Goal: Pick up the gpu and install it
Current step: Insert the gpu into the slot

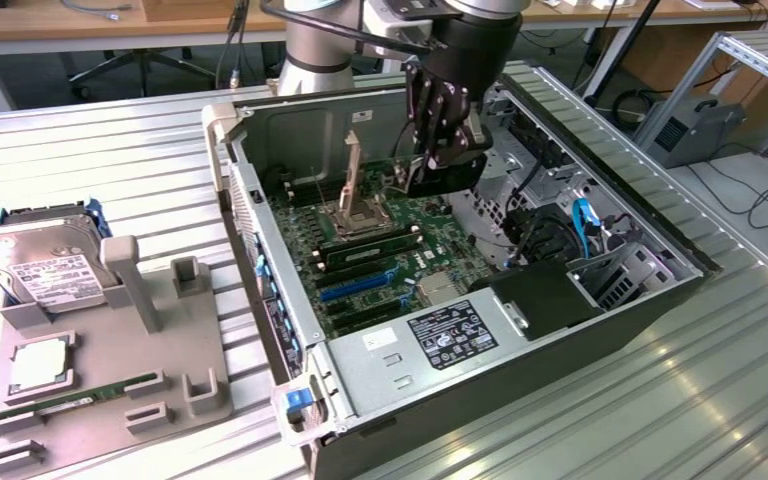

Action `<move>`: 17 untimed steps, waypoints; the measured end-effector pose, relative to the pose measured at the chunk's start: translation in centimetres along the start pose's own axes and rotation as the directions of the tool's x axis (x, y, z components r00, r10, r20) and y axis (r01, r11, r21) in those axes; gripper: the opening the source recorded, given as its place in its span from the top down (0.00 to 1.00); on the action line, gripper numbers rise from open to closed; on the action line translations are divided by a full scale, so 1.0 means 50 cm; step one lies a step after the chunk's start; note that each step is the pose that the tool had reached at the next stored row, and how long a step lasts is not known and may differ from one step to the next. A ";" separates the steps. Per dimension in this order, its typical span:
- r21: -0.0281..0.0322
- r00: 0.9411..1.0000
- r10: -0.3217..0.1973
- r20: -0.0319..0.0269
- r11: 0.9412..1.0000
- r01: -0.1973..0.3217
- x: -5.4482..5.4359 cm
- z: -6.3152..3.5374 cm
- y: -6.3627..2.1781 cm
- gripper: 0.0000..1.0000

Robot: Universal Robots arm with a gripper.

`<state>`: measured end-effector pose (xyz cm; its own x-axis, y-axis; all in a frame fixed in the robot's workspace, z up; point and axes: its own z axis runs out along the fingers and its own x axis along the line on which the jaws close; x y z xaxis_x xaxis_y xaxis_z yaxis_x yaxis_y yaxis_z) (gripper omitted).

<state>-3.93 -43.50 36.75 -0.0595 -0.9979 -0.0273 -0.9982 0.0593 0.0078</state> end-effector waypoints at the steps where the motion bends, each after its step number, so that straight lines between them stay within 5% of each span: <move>1: 0.000 1.000 0.000 0.000 1.000 0.000 0.000 0.000 0.000 0.74; 17: 0.000 1.000 0.000 0.000 1.000 0.000 0.004 0.007 0.000 0.74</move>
<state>-3.93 -43.71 36.39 -0.0595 -0.9979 -0.0272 -0.9982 0.0593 0.0078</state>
